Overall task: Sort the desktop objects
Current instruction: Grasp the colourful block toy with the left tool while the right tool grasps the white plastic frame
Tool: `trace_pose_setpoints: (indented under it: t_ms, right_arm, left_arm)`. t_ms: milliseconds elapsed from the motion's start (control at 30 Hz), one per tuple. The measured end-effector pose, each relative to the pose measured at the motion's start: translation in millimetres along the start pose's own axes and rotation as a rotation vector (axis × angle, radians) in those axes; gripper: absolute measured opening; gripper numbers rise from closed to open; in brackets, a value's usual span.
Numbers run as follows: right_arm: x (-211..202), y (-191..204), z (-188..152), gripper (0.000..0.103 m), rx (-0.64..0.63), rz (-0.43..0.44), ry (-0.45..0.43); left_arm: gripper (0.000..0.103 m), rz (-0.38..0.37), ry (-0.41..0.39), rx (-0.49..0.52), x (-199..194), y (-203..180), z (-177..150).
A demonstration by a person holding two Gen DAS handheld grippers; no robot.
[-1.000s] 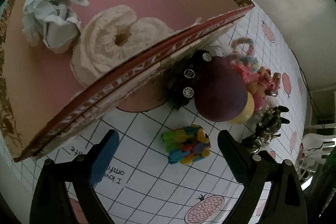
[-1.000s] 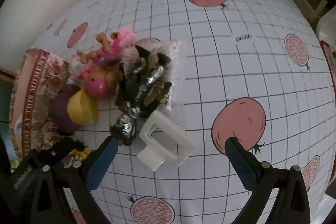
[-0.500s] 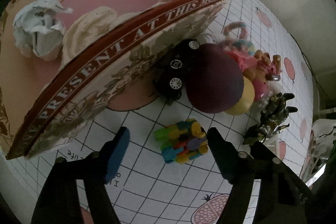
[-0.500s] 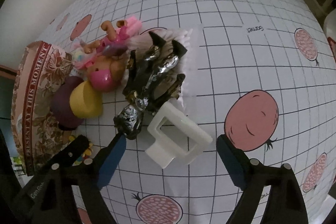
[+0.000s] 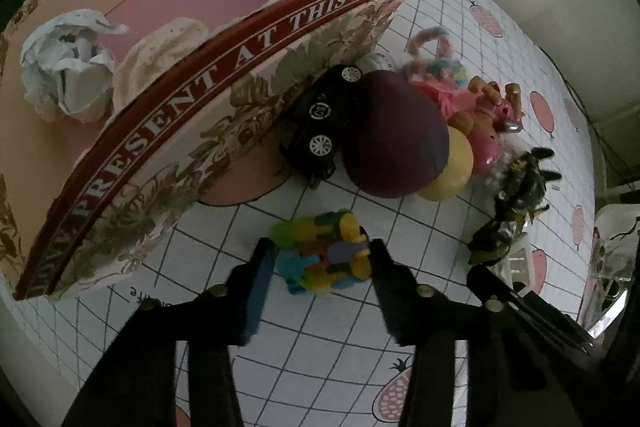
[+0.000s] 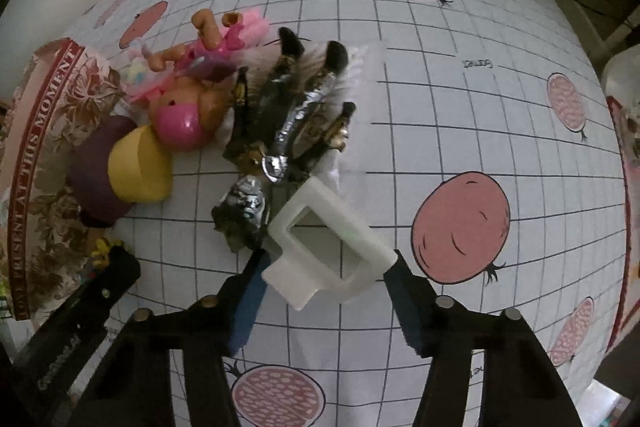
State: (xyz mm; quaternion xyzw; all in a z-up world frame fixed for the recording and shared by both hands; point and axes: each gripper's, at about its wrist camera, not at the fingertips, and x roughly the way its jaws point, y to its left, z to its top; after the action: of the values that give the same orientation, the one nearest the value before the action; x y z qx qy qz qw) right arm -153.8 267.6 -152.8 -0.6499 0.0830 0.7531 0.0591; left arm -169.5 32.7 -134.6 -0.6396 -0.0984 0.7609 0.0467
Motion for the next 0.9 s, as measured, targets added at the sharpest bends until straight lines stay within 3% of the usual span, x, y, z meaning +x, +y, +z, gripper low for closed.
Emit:
trace_pose_setpoints:
  t_ms: [100,133,533,900]
  right_arm:
    - [-2.7,-2.9,-1.7,0.057,0.004,-0.001,-0.005]
    - [-3.6,-3.3,-1.5,0.053,0.004,-0.007,-0.009]
    - [-14.0,-34.6,-5.8,0.051,0.142,0.13,-0.016]
    - [-26.5,-50.9,-7.2,0.048,0.2,0.185,-0.044]
  left_arm:
    - [0.047,-0.011,0.007,0.008,-1.9,4.0,-2.3]
    - [0.047,-0.011,0.007,0.009,-6.3,-4.6,-1.8]
    - [0.047,-0.11,0.063,-0.068,-3.5,6.7,-5.2]
    - [0.046,-0.195,0.113,-0.139,-3.8,25.8,-8.7]
